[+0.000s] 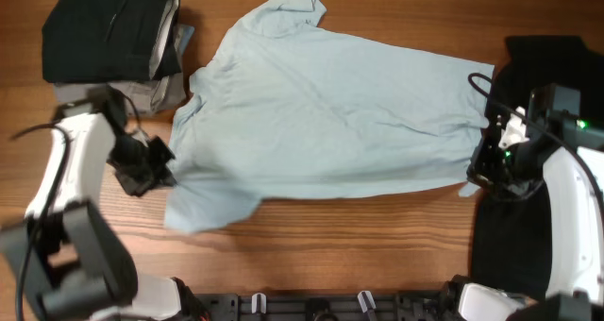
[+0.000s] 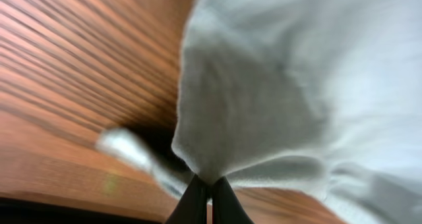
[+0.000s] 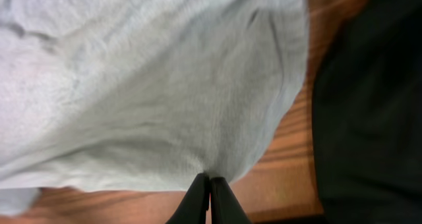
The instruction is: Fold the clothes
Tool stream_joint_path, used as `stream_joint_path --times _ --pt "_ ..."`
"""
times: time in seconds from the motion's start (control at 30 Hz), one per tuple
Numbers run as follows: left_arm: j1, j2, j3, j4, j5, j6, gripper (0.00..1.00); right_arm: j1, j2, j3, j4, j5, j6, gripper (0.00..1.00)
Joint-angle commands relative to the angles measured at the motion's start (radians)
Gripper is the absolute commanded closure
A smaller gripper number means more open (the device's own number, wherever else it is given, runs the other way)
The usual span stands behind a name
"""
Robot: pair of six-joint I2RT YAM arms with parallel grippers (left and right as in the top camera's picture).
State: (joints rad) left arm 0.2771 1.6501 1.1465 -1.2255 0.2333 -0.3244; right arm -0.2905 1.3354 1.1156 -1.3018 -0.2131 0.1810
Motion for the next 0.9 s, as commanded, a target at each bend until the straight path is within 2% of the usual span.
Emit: stream_joint_path --times 0.0,0.17,0.33,0.87 --pt "0.008 -0.168 0.09 -0.029 0.002 0.001 0.96 0.002 -0.101 0.039 -0.063 -0.002 -0.008 0.96" --pt "0.008 -0.331 0.094 -0.057 -0.001 -0.028 0.96 0.002 -0.193 0.04 -0.208 -0.001 0.034 0.96" --pt "0.006 -0.401 0.094 -0.06 -0.026 -0.029 0.96 0.002 -0.241 0.04 -0.187 -0.024 0.067 0.96" --pt "-0.148 -0.193 0.089 0.198 -0.026 -0.028 0.96 0.002 0.026 -0.051 -0.029 -0.006 0.106 0.95"
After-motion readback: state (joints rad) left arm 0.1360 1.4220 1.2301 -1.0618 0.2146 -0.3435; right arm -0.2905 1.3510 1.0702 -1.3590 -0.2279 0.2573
